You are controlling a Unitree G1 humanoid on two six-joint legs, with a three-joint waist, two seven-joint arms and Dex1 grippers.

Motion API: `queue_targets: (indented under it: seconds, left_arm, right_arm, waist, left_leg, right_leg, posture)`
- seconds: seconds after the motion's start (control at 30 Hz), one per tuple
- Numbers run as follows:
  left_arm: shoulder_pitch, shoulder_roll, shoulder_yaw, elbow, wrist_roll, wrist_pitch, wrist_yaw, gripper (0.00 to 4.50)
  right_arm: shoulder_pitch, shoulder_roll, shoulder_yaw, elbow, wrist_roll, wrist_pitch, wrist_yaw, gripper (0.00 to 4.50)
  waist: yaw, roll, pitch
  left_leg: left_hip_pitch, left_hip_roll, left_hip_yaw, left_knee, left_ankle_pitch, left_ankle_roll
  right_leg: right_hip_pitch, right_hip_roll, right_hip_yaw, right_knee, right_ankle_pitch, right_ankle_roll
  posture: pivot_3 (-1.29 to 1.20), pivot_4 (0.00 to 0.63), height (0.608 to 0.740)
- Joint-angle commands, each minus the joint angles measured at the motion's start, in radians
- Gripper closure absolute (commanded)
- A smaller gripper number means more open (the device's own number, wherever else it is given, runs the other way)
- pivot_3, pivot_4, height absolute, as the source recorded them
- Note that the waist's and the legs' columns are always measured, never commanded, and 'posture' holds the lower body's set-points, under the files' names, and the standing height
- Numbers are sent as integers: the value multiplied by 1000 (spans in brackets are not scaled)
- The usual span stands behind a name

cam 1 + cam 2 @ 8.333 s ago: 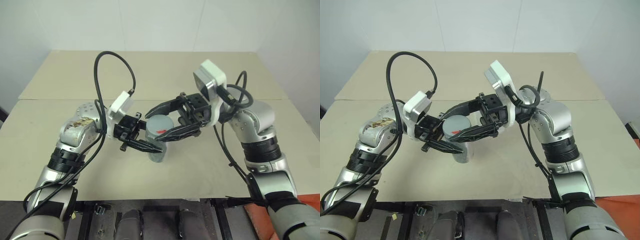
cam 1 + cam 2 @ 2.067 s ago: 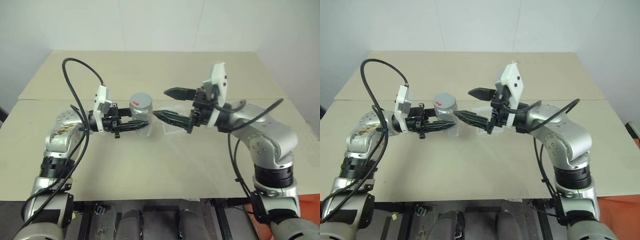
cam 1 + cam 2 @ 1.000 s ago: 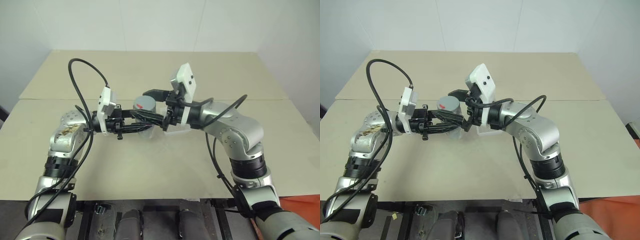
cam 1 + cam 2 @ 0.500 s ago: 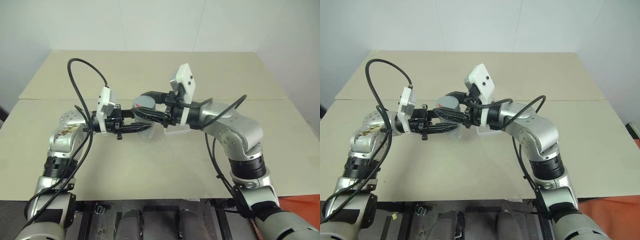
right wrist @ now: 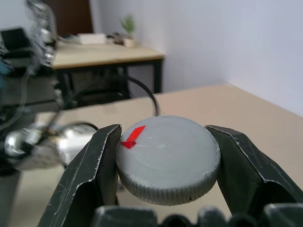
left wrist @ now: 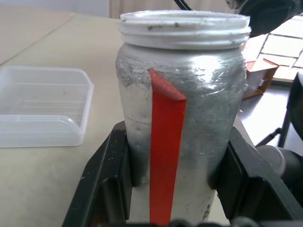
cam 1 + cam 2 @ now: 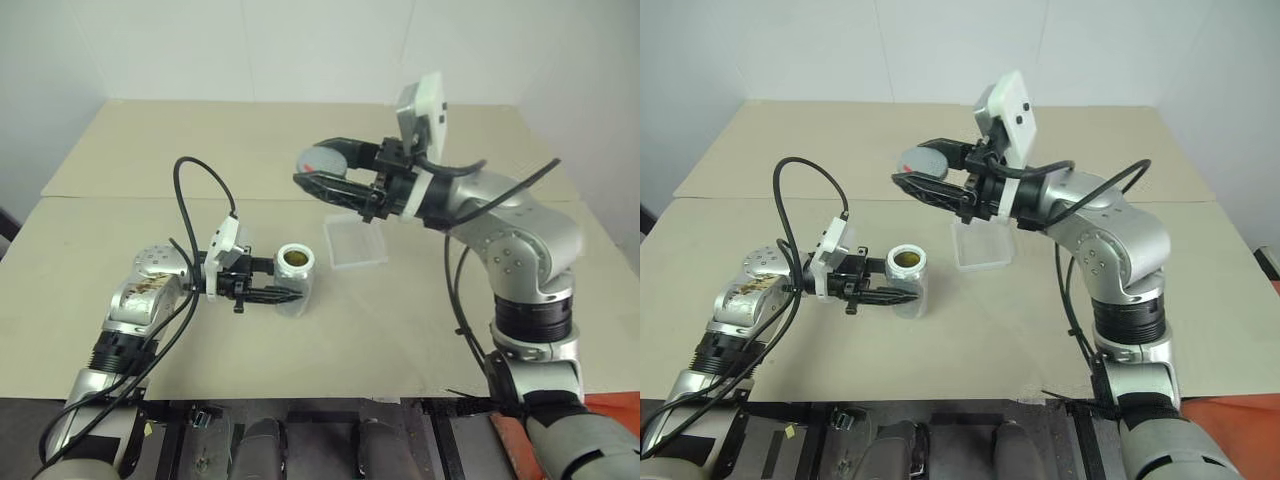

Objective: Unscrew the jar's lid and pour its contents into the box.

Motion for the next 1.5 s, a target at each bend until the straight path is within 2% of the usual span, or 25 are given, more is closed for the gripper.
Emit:
queue_targets:
  seconds: [0.03, 0.2, 0.4, 0.6, 0.7, 0.87, 0.9, 1.07, 1.2, 1.33, 1.5]
  left_arm:
    - [-44, 7, 66, -42, -34, -8, 28, 2548]
    - [-74, -12, 131, -34, -39, -16, 114, 2548]
    - [-101, -46, 164, -16, -17, -25, 245, 2548]
    - [-104, -61, 162, -19, -11, -25, 309, 2548]
    - [-99, -56, 161, -29, -12, -19, 320, 2548]
    - [-81, -41, 163, -39, -11, -19, 323, 2548]
    - [-80, -40, 164, -39, -10, -20, 325, 2548]
    - [-104, -49, 154, -9, 26, -51, 368, 2548]
    - [-159, -71, 107, 59, 140, -145, 438, 2548]
    - [-243, -102, 16, 193, 331, -356, 518, 2548]
    - [-413, -101, -148, 453, 674, -756, 730, 2548]
  right_arm:
    - [62, -36, -38, 19, -99, -61, -87, 1741]
    - [174, -34, -73, 72, -241, -88, -271, 1741]
    - [256, 49, -143, 190, -320, -60, -478, 1741]
    - [265, 89, -107, 353, -396, -150, -509, 1741]
    - [276, 85, -82, 405, -427, -195, -485, 1741]
    - [303, 65, -74, 394, -427, -202, -426, 170]
    - [312, 53, -71, 376, -428, -196, -410, 44]
    - [339, -54, -65, 229, -407, -116, -300, 44]
    - [331, -181, -99, 79, -303, -14, -145, 44]
    - [298, -296, -159, -15, -131, 94, 32, 44]
    - [258, -376, -188, -47, 10, 164, 154, 44]
  waist:
    - [-1, 0, 0]
    - [-1, 0, 0]
    - [-5, 0, 0]
    - [-7, 0, 0]
    - [-7, 0, 0]
    - [-7, 0, 0]
    - [-6, 0, 0]
    - [-2, 0, 0]
    - [0, 0, 0]
    - [4, 0, 0]
    - [15, 0, 0]
  left_leg:
    - [0, 0, 0, 0, 0, 0]
    - [0, 0, 0, 0, 0, 0]
    - [0, 0, 0, 0, 0, 0]
    - [0, 0, 0, -1, 0, 0]
    - [0, 0, 1, -1, 0, 0]
    - [0, 0, 0, -1, 0, -1]
    - [0, 0, 0, -1, 0, -1]
    - [0, -1, 0, -1, 0, 0]
    - [0, -1, 0, -1, 0, 0]
    - [1, -1, 0, -1, 0, 0]
    - [0, -2, 0, -1, 0, 0]
  right_leg:
    - [0, 0, 0, 0, 0, 0]
    - [0, 0, 0, 0, 0, 0]
    - [0, 0, 1, -1, 0, 0]
    - [-1, 0, 2, -1, 0, 0]
    - [-1, 0, 2, 0, 0, 0]
    - [-1, 0, 1, -1, 0, 0]
    - [0, 0, 1, 0, 0, 0]
    - [-1, 0, 2, -1, 0, 0]
    - [0, 0, 1, -4, 0, 0]
    - [2, 0, 0, -6, 0, 0]
    - [2, 0, 1, -8, 0, 0]
  posture:
    - [0, 150, 740]
    - [0, 150, 740]
    - [0, 150, 740]
    - [0, 150, 740]
    - [0, 150, 740]
    - [0, 150, 740]
    - [0, 150, 740]
    - [0, 150, 740]
    - [0, 150, 740]
    - [0, 150, 740]
    - [0, 150, 740]
